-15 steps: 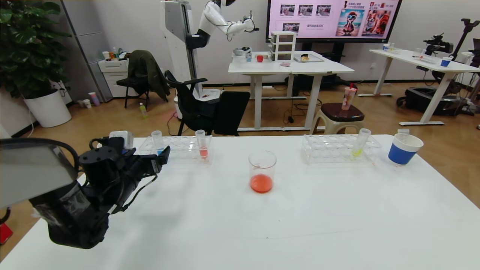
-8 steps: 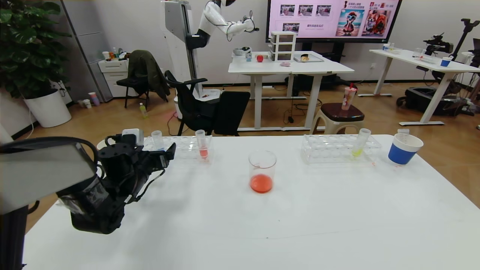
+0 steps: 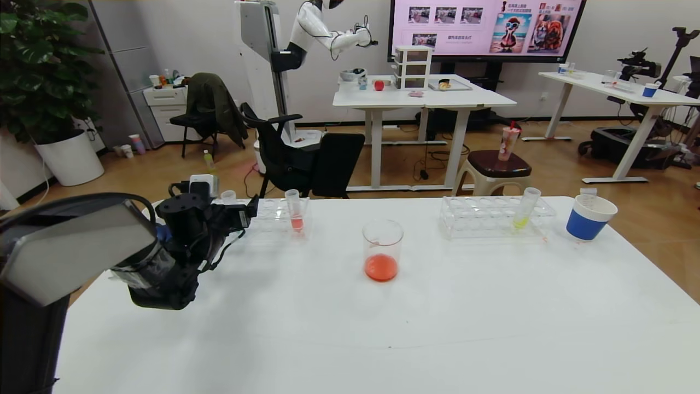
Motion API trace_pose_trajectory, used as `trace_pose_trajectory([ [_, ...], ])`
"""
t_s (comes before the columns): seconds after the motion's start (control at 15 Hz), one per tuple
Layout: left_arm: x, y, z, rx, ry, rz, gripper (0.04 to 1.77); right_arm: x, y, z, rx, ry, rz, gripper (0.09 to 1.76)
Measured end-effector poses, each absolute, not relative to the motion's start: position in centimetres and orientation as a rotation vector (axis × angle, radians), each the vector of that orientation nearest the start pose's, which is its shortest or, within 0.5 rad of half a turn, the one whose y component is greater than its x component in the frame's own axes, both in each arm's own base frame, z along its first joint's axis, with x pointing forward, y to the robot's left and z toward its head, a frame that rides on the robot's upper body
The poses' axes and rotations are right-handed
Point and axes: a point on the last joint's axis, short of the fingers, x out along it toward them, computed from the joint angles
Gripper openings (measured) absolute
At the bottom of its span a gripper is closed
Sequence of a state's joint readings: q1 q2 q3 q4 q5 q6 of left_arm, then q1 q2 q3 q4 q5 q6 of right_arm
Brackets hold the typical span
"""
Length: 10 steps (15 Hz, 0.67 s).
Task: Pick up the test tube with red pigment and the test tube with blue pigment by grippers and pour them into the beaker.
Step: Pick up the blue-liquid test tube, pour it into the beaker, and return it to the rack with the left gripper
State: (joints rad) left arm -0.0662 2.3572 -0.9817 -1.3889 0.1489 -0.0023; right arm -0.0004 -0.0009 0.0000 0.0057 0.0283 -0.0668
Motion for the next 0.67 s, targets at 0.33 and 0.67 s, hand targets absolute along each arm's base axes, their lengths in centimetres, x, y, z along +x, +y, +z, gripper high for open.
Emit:
trace_pose_trajectory([
  [0.33,43.13,-2.44,5.06,-0.006,-0.02,0.085,1.65,-2.29,0.07,7.49,-0.067,0.004,0.028,1.74],
  [0.67,43.25,-2.21,4.98,-0.011,-0.027,0.092,0.38,-2.29,0.07,7.49,-0.067,0.004,0.028,1.74],
])
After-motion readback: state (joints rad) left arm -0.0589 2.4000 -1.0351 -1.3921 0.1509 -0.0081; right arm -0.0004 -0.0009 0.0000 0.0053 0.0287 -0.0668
